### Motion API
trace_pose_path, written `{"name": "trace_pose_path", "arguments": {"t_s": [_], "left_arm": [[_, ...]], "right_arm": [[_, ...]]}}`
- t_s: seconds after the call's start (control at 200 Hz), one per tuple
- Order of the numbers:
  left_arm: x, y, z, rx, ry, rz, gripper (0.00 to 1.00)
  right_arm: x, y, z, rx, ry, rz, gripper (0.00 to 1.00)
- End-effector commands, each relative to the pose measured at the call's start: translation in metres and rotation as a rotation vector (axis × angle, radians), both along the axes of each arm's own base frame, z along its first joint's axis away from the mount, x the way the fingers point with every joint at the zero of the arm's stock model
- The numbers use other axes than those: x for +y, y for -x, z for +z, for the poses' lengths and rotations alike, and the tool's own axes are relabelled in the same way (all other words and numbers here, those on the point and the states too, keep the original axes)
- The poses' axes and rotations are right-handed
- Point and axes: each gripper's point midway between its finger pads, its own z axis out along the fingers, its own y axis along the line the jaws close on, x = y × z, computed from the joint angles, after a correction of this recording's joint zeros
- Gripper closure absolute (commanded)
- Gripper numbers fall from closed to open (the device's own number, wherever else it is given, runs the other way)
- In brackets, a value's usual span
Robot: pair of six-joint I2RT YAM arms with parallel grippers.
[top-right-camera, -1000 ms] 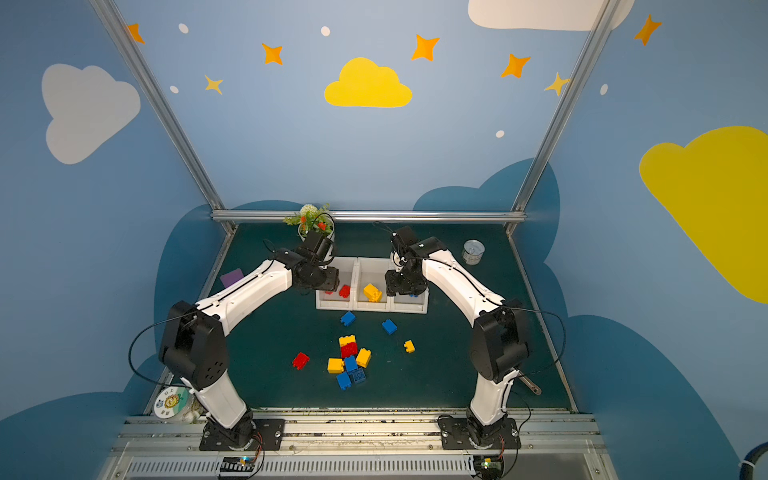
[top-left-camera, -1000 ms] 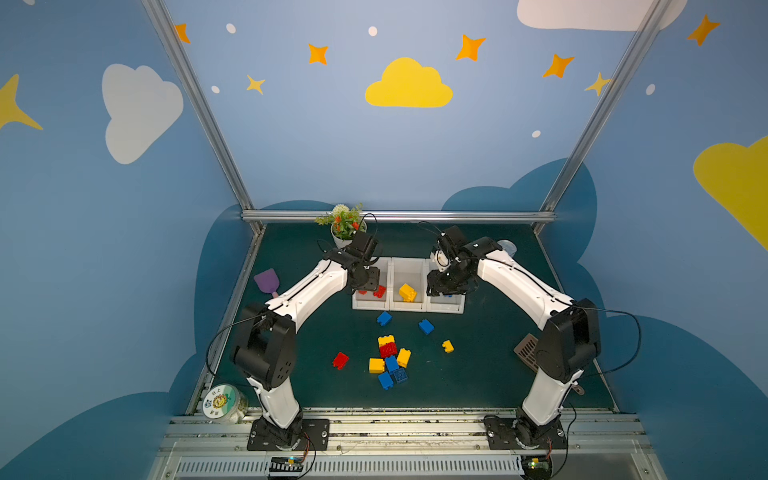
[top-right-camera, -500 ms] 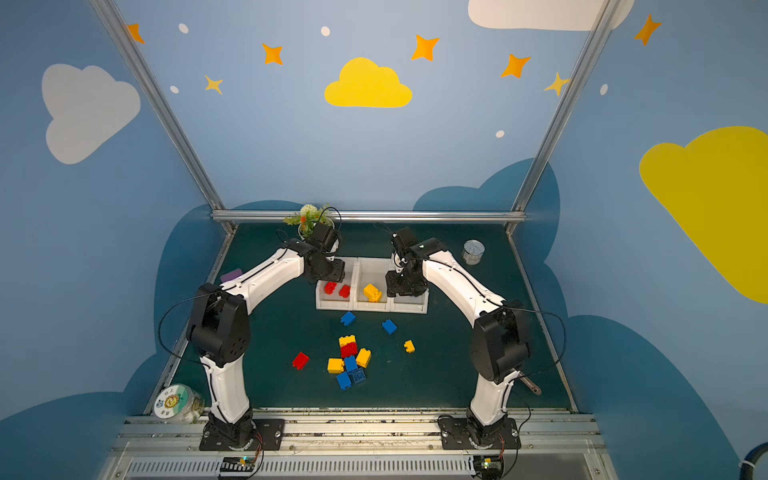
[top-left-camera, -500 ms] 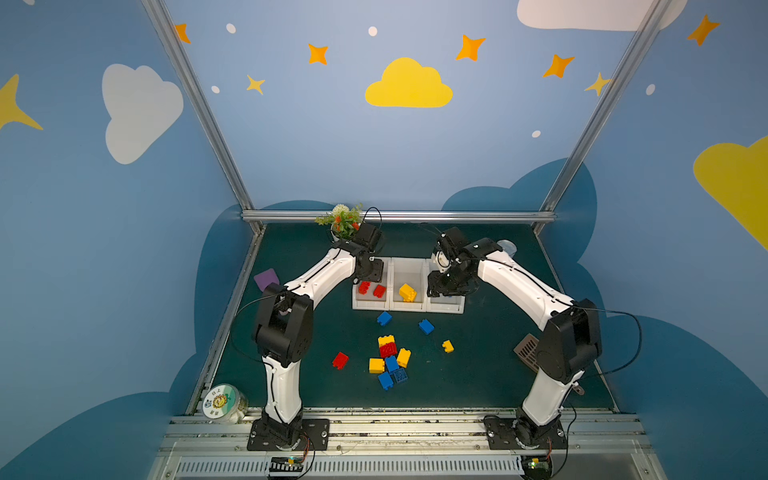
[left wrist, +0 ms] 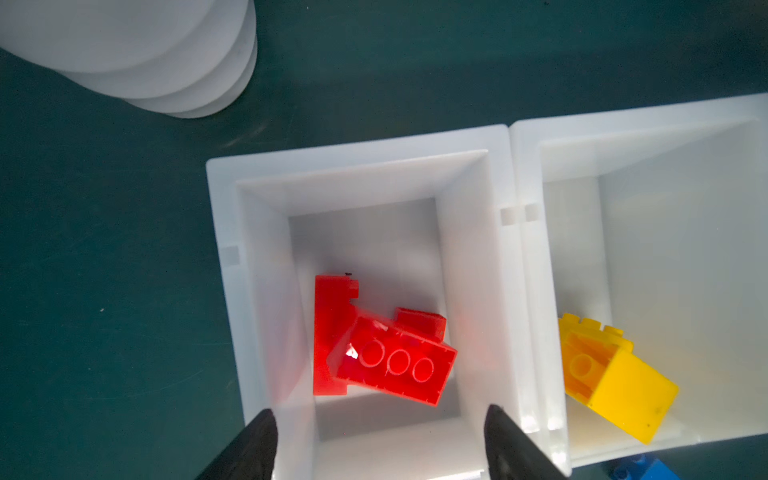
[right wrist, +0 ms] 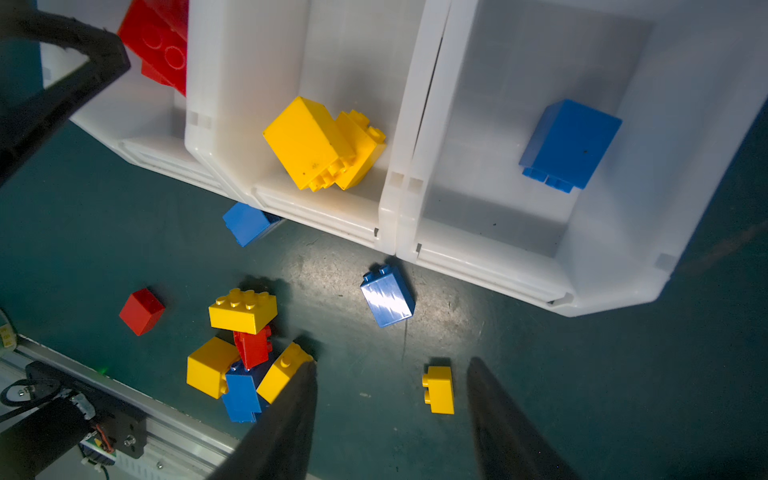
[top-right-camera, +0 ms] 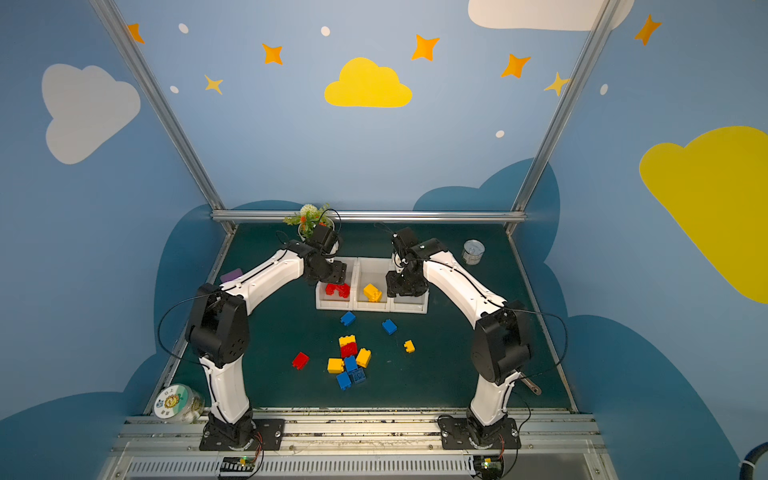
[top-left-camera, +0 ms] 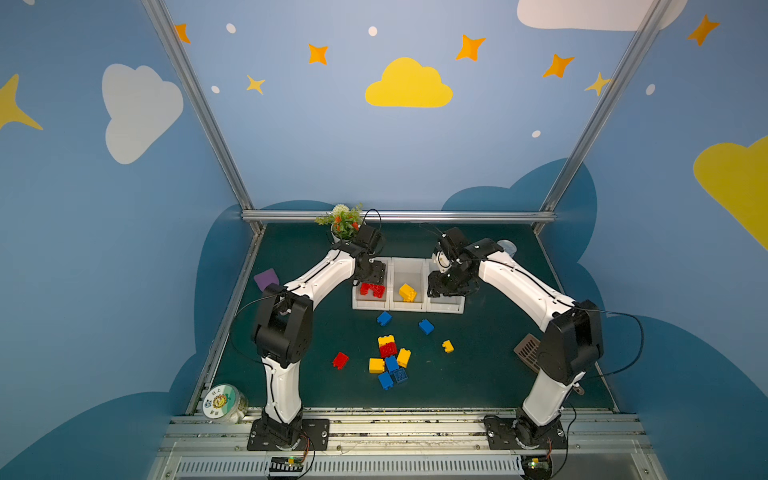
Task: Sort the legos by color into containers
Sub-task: 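Carry the red brick into the compartment nearest the plant and release it, then grasp a blue brick beside the bin with the right gripper while the left gripper withdraws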
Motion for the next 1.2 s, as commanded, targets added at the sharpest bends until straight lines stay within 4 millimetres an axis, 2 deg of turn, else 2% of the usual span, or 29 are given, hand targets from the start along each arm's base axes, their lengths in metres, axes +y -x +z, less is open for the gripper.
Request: {"name": "trace_pose_path", "arguments": {"t_s": [0.0, 0.2, 0.395, 0.726, 0.911, 1.196], "left_arm": [[0.000, 0.002, 0.013, -0.022, 0.027, 0.002, 0.21], [0.004, 0.002, 0.021, -0.041, 0.029, 0.014, 0.20], [0.014, 0.007, 0.027, -0.056, 0.049, 0.049, 0.20], [0.041, 0.032, 0.028, -0.047, 0.085, 0.128, 0.19], [0.053, 0.051, 0.025, -0.035, 0.091, 0.157, 0.19], [0.060, 0.072, 0.015, -0.023, 0.111, 0.180, 0.19]], "right_arm": [[-0.001, 0.007, 0.009, -0.012, -0.013, -0.007, 0.42], [-0.006, 0.012, 0.002, 0.003, 0.007, -0.014, 0.42], [-0.012, 0.027, -0.019, 0.041, 0.062, -0.008, 0.43], [0.006, 0.049, -0.060, 0.084, 0.161, 0.107, 0.45], [0.018, 0.051, -0.082, 0.067, 0.157, 0.143, 0.47], [0.017, 0.042, -0.100, -0.015, 0.156, 0.130, 0.49]]}}
